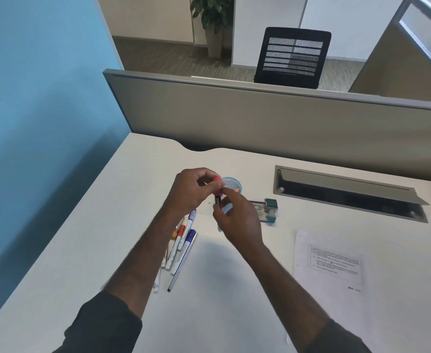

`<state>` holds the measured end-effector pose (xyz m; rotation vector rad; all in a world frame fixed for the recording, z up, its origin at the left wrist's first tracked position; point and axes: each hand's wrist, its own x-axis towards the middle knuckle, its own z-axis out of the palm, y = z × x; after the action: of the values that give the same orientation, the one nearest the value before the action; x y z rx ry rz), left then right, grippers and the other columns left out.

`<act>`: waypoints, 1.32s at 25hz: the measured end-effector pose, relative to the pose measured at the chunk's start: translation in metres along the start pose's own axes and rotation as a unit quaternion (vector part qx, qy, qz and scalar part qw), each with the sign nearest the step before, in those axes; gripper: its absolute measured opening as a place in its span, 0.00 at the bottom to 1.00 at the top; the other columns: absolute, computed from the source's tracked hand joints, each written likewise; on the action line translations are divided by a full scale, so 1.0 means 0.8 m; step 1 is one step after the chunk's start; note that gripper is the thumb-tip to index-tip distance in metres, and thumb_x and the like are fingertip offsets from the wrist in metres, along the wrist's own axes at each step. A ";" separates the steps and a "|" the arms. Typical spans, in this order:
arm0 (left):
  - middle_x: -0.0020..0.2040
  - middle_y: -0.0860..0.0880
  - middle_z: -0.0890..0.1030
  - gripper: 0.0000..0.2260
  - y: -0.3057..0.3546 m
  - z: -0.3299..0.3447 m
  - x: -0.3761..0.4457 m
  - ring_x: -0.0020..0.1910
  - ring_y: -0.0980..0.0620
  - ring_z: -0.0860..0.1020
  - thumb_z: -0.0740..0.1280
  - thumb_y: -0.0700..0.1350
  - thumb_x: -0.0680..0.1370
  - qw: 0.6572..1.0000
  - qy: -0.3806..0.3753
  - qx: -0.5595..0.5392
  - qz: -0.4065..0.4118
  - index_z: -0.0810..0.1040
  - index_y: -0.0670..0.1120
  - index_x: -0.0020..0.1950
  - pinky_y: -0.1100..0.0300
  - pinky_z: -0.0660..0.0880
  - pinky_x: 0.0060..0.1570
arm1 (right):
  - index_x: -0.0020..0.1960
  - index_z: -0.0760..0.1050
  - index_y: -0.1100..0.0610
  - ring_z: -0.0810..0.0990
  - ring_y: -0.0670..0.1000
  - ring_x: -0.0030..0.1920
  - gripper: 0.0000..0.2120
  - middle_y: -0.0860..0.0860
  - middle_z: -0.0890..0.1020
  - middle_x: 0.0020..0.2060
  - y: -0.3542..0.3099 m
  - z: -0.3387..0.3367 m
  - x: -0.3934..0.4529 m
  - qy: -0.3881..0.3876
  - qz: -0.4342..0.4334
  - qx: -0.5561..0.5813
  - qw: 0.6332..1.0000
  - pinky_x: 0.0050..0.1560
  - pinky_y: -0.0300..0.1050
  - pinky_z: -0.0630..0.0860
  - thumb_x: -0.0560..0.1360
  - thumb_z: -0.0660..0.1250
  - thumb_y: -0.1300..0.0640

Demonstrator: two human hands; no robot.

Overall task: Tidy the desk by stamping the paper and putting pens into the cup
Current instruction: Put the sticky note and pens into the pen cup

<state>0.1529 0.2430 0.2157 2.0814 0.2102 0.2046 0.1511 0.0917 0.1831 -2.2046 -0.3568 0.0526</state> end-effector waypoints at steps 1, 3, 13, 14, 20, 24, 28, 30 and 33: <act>0.41 0.53 0.86 0.08 0.004 -0.001 0.002 0.39 0.57 0.83 0.74 0.49 0.76 1.000 0.005 -0.004 0.008 0.85 0.47 0.50 0.67 0.77 0.41 | 0.61 0.75 0.45 0.79 0.43 0.42 0.15 0.42 0.82 0.46 0.003 -0.001 0.003 0.003 0.001 -0.002 1.000 0.39 0.40 0.78 0.75 0.68 0.47; 0.40 0.53 0.86 0.07 0.010 -0.001 0.010 0.39 0.56 0.83 0.74 0.48 0.76 0.999 0.035 -0.009 0.027 0.85 0.45 0.49 0.64 0.79 0.42 | 0.63 0.74 0.47 0.80 0.44 0.44 0.18 0.42 0.80 0.50 0.014 -0.001 0.003 0.010 0.026 0.005 1.000 0.42 0.41 0.79 0.75 0.69 0.44; 0.43 0.53 0.86 0.06 -0.025 0.029 0.061 0.44 0.57 0.84 0.74 0.46 0.75 0.990 0.141 0.008 0.000 0.85 0.46 0.50 0.58 0.81 0.49 | 0.68 0.71 0.50 0.78 0.46 0.55 0.21 0.46 0.79 0.55 0.076 0.072 -0.058 -0.099 0.111 -0.067 0.987 0.54 0.39 0.71 0.77 0.67 0.47; 0.44 0.53 0.86 0.06 -0.032 0.036 0.064 0.44 0.57 0.84 0.74 0.46 0.75 0.991 0.133 0.014 -0.008 0.85 0.46 0.51 0.59 0.81 0.50 | 0.69 0.70 0.50 0.78 0.47 0.55 0.21 0.46 0.78 0.56 0.076 0.083 -0.063 -0.111 0.104 -0.067 0.986 0.55 0.41 0.71 0.77 0.67 0.47; 0.50 0.50 0.86 0.07 -0.066 0.066 0.072 0.49 0.55 0.82 0.73 0.44 0.76 0.993 0.097 0.057 -0.046 0.85 0.45 0.52 0.71 0.73 0.45 | 0.69 0.66 0.52 0.75 0.55 0.60 0.22 0.52 0.72 0.59 0.067 0.141 -0.075 -0.192 0.071 -0.121 0.971 0.57 0.50 0.74 0.78 0.64 0.47; 0.54 0.51 0.85 0.07 -0.081 0.073 0.076 0.55 0.50 0.79 0.74 0.46 0.75 0.987 0.098 0.114 -0.060 0.85 0.48 0.52 0.56 0.77 0.54 | 0.69 0.63 0.51 0.75 0.53 0.57 0.26 0.51 0.70 0.58 0.067 0.168 -0.082 -0.209 0.069 -0.126 0.967 0.55 0.51 0.77 0.75 0.66 0.42; 0.53 0.51 0.85 0.06 -0.087 0.073 0.081 0.55 0.48 0.79 0.75 0.48 0.74 0.979 0.100 0.150 -0.091 0.85 0.50 0.49 0.48 0.77 0.56 | 0.70 0.60 0.50 0.74 0.51 0.58 0.32 0.49 0.71 0.59 0.071 0.178 -0.082 -0.214 0.091 -0.109 0.966 0.57 0.49 0.76 0.73 0.68 0.39; 0.52 0.51 0.86 0.07 -0.091 0.074 0.083 0.53 0.47 0.78 0.75 0.50 0.74 0.974 0.094 0.178 -0.101 0.86 0.50 0.49 0.48 0.77 0.54 | 0.69 0.61 0.49 0.75 0.50 0.58 0.32 0.49 0.71 0.59 0.072 0.180 -0.081 -0.208 0.094 -0.102 0.968 0.57 0.49 0.76 0.72 0.69 0.39; 0.52 0.49 0.86 0.08 -0.095 0.073 0.084 0.54 0.46 0.79 0.74 0.53 0.74 0.972 0.075 0.192 -0.111 0.86 0.51 0.50 0.49 0.78 0.54 | 0.69 0.61 0.50 0.75 0.50 0.58 0.30 0.49 0.72 0.58 0.072 0.181 -0.078 -0.201 0.095 -0.096 0.970 0.57 0.48 0.76 0.74 0.68 0.41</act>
<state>0.2264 0.2470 0.1246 2.4035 0.6128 0.1965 0.0811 0.1531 0.0433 -2.4104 -0.3842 0.5997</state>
